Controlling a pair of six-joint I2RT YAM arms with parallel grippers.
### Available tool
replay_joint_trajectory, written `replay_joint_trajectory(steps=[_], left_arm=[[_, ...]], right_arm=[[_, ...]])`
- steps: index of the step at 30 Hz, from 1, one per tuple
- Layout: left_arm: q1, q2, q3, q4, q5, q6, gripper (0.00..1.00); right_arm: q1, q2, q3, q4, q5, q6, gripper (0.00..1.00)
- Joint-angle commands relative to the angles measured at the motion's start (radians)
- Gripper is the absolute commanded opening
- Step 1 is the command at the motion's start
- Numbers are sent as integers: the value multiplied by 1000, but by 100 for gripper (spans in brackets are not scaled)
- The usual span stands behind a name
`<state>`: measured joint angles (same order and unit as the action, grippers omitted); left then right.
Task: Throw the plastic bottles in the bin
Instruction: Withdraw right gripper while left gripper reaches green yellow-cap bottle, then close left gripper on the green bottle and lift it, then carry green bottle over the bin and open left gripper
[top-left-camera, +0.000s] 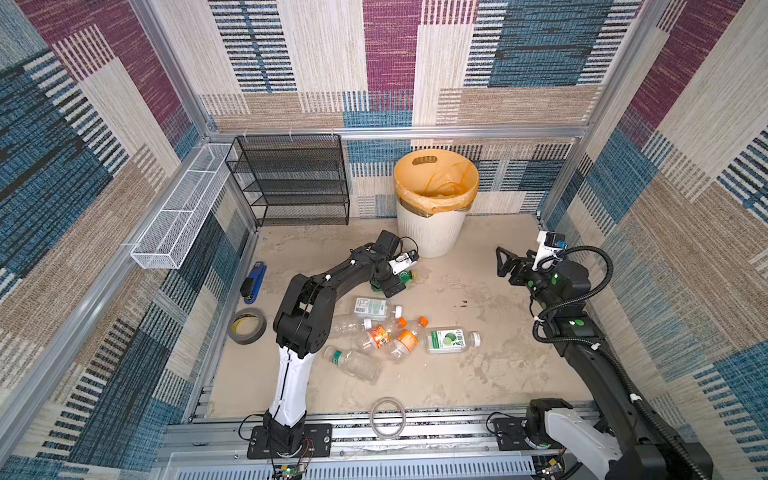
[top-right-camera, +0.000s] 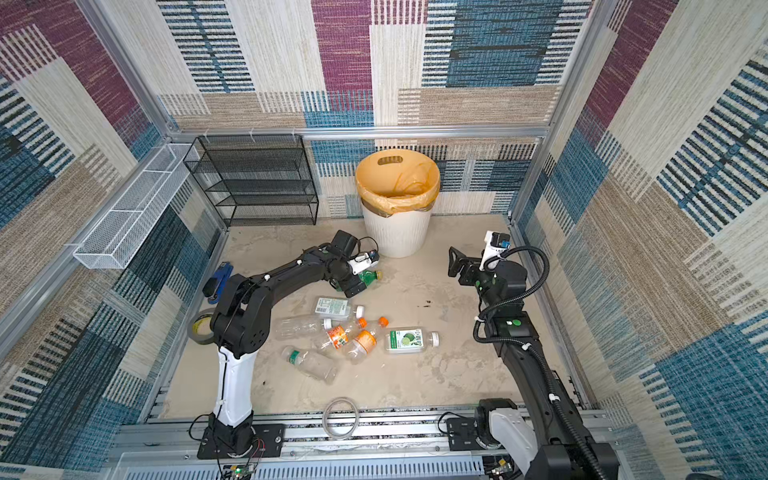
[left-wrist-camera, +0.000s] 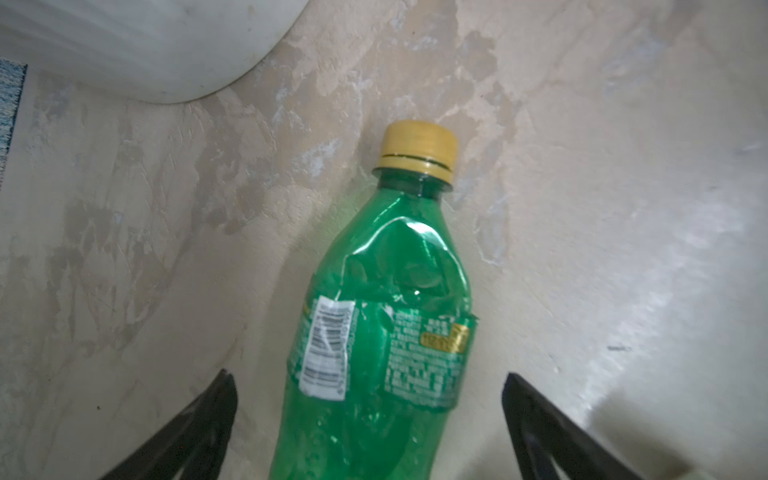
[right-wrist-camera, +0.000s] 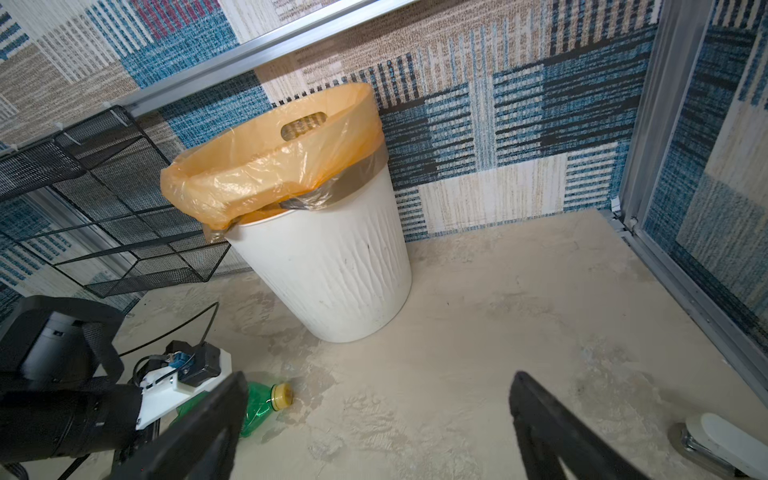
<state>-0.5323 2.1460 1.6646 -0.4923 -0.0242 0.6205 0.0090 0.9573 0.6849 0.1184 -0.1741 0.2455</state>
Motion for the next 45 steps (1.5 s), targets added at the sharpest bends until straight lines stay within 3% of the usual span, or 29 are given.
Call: replay_joint_trajectory(steps=[1,7,17,28,33,45], left_arm=[[-3,41,48,-37,-35,60,99],[-6,101,103,-78,-48,61,92],[-8,83,104,-80,-24,50,71],[-8,-81,-34,27,67,-50,62],[-7,-230,-163,109,95,-148,60],[-6,-791,-627,608,143,-431,59]], right_arm=[[0,-6,-5,39,-5,10,99],[-1,-12,-12,43,1,5,99],[-2,-3,-24,66,-1,15,99],[-2,38,-31,55,-16,9,98],[-3,38,-36,53,-10,5,98],[-3,124,-22,60,-62,5,96]])
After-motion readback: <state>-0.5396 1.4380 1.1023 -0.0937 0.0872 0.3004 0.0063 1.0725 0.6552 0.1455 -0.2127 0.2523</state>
